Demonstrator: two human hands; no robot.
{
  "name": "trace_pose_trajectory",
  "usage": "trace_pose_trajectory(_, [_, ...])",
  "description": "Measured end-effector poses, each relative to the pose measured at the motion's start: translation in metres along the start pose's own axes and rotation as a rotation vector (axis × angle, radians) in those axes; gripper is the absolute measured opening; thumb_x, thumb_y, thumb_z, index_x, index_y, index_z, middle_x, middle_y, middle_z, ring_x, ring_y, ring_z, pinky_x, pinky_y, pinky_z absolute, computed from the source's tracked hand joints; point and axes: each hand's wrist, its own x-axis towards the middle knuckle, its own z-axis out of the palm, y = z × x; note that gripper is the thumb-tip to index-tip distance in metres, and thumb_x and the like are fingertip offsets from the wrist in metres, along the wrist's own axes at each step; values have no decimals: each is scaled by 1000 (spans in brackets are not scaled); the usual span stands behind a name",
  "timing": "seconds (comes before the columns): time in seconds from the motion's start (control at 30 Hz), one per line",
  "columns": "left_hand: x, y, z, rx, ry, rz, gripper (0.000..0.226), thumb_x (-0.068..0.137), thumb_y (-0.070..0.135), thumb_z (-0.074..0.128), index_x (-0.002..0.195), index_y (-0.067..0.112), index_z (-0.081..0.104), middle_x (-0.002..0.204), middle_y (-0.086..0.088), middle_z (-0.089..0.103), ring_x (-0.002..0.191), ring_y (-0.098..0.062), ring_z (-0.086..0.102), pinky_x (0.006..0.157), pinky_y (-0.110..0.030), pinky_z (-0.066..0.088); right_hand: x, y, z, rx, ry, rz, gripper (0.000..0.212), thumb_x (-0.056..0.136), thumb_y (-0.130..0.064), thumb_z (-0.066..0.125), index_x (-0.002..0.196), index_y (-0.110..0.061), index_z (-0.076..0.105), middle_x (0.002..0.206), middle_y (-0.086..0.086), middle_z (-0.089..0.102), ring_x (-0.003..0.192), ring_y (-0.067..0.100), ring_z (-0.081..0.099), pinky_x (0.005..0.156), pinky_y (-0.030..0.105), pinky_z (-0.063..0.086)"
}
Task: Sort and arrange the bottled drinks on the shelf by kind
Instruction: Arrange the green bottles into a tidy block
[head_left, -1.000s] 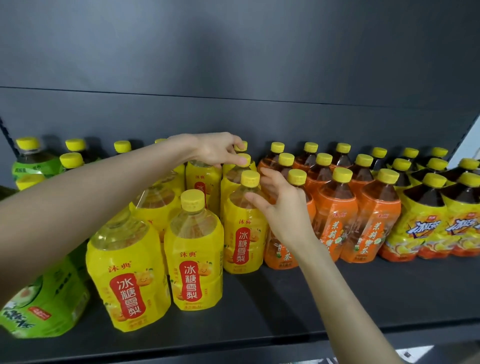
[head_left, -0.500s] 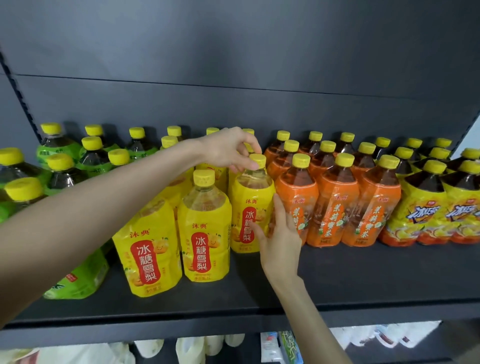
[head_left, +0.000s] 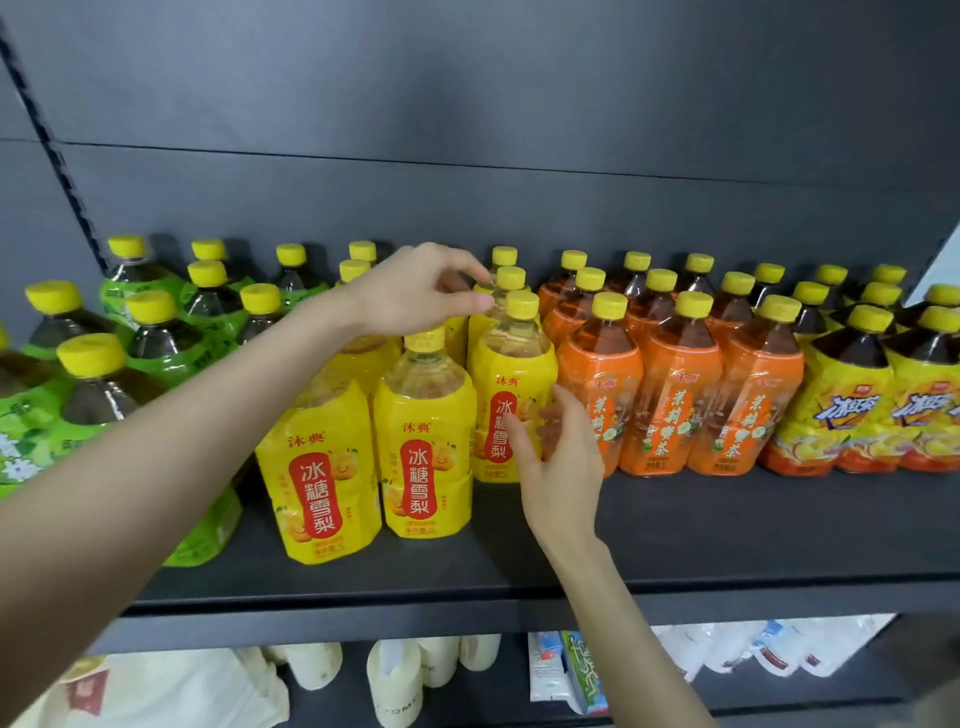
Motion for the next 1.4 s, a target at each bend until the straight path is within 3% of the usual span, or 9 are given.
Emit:
trace_pose_trajectory(0.13, [-56, -9, -8, 26, 332, 39, 26, 91, 28, 62, 111, 10, 67, 103, 0, 70, 98, -13, 64, 90, -20, 44, -15, -24, 4, 411, -192, 25, 57, 83, -54, 62, 129, -24, 50, 122, -5, 60, 113, 8, 56, 95, 40, 50])
trace_pose_trajectory(0.27, [-103, -23, -2, 110, 594, 42, 32, 90, 29, 64, 116, 11, 64, 115, -5, 65, 109, -19, 58, 93, -23, 38, -20, -39, 18, 429, -344, -3, 83, 69, -64, 72, 138, -34, 37, 135, -14, 44, 130, 5, 42, 108, 39, 41])
trace_pose_trajectory(0.37, [-127, -40, 15, 33, 686, -77, 61, 85, 36, 68, 135, 10, 46, 132, -8, 50, 125, -20, 44, 104, -29, 33, -24, -36, 25, 400, -393, 36, 96, 68, -54, 78, 146, -35, 25, 144, -11, 36, 136, 7, 34, 112, 44, 36])
trace_pose_trajectory(0.53, [-151, -56, 67, -349, 747, -330, 94, 73, 46, 71, 147, 12, 23, 148, -5, 34, 136, -15, 34, 111, -33, 31, -30, -29, 25, 293, -398, 5, 100, 76, -37, 78, 147, -45, 9, 142, -19, 26, 136, 2, 25, 114, 37, 31])
trace_pose_trajectory(0.8, [-146, -70, 90, -427, 866, -308, 87, 70, 57, 69, 140, 19, 35, 135, -4, 51, 124, -21, 51, 102, -46, 44, -35, -22, 30, 115, -370, -22, 100, 82, -32, 73, 150, -43, 1, 147, -9, 31, 137, 8, 28, 109, 35, 33])
trace_pose_trajectory(0.9, [-143, -74, 96, -457, 881, -257, 86, 70, 59, 68, 140, 20, 35, 132, 7, 50, 123, -12, 50, 101, -30, 45, -31, -23, 37, 19, -309, -30, 99, 84, -31, 72, 153, -32, 1, 150, 5, 32, 138, 19, 32, 105, 36, 37])
trace_pose_trajectory(1.0, [-143, -77, 102, -557, 909, -253, 86, 66, 62, 69, 135, 21, 35, 118, 23, 49, 107, 10, 54, 83, -7, 45, -30, -21, 37, -92, -243, -74, 99, 83, -38, 72, 153, -28, 4, 139, 10, 43, 123, 24, 47, 95, 38, 46])
trace_pose_trajectory(1.1, [-144, -80, 109, -597, 914, -255, 76, 67, 57, 70, 128, 27, 35, 112, 23, 52, 97, 14, 57, 73, -5, 47, -32, -20, 38, -163, -202, -98, 97, 82, -43, 70, 154, -25, 7, 126, 13, 50, 103, 26, 56, 84, 41, 52])
trace_pose_trajectory(1.4, [-144, -84, 114, -617, 951, -220, 75, 70, 46, 70, 132, 18, 40, 111, 29, 51, 100, 13, 56, 74, -4, 45, -35, -20, 41, -100, -148, -100, 86, 83, -35, 71, 152, -19, 21, 129, 15, 52, 116, 28, 52, 91, 43, 48])
